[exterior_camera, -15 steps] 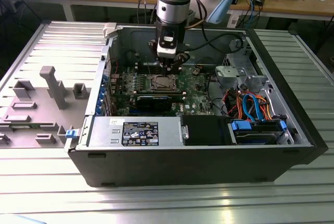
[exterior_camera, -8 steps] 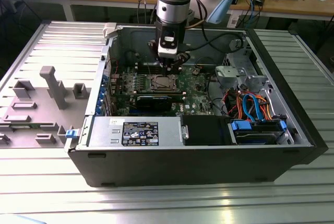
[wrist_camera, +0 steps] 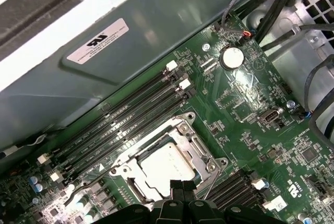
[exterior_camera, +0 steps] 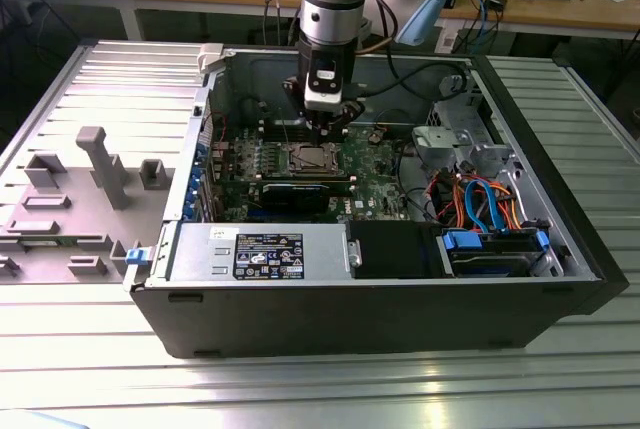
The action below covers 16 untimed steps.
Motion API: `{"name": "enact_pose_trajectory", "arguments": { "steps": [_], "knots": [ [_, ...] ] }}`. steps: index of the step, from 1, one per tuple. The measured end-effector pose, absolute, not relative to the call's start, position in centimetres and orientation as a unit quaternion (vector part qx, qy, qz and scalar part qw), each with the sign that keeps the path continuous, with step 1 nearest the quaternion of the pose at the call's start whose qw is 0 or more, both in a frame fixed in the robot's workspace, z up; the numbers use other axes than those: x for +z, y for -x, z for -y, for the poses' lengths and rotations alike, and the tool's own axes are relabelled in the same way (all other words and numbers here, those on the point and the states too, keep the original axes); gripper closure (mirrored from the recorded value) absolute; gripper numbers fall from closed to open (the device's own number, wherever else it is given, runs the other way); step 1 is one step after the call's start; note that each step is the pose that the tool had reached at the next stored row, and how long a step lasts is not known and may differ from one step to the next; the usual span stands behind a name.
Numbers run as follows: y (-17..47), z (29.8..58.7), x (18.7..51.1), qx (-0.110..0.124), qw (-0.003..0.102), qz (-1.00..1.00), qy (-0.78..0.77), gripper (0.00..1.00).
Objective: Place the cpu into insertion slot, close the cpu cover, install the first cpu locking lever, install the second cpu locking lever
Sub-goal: 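Install the first cpu locking lever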
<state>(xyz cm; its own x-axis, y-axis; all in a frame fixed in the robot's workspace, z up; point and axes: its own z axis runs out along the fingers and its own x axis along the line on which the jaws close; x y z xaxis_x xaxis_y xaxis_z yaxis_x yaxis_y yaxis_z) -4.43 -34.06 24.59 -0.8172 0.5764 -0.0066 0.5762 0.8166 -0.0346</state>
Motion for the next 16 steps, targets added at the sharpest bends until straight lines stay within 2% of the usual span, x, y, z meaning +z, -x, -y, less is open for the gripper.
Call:
{"name": "enact_pose_trajectory", "arguments": {
  "steps": [16],
  "knots": [
    [4.43,34.06,24.59,0.018,0.002,0.960,0.280,0.89]
  ]
}}
